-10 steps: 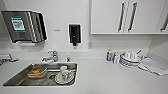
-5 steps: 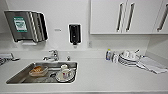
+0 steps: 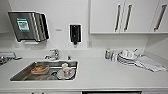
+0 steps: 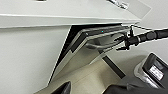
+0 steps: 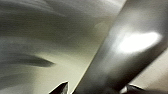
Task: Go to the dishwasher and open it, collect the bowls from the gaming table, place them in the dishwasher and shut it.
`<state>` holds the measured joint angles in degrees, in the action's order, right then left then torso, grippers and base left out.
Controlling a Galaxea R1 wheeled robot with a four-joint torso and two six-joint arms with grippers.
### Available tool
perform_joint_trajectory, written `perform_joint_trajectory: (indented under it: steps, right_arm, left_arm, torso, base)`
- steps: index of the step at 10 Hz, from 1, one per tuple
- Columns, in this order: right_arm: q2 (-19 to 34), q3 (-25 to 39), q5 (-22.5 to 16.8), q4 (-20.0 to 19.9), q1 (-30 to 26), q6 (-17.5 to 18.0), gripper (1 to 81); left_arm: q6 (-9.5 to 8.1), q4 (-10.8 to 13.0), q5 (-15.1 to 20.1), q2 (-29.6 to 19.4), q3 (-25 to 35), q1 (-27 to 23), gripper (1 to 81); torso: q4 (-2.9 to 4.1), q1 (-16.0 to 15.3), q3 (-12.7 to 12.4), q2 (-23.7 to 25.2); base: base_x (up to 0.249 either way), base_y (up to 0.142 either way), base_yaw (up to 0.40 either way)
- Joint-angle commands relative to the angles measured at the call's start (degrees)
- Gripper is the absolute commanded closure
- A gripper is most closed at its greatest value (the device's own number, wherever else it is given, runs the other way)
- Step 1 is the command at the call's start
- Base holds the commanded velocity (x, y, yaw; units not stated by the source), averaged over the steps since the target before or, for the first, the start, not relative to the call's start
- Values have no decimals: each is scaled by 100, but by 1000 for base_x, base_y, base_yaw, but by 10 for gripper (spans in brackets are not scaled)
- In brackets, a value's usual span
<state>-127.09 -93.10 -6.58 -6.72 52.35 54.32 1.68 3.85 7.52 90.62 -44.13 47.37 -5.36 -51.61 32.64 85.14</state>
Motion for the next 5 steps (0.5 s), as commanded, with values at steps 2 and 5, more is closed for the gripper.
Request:
perform_joint_trajectory:
  steps: [2,5]
  right_arm:
    - [-320,-110,-1469,373,-70,-159,10]
    - [-645,-357,-1495,399,-53,-159,10]
  left_arm:
    - [16,10,65,-219,132,-470,10]
    - [16,10,65,-228,132,-470,10]
  torso:
    - [0,2,0,0]
    - [0,2,-2,0]
  base:
    - [-70,0,0]
    - [-70,0,0]
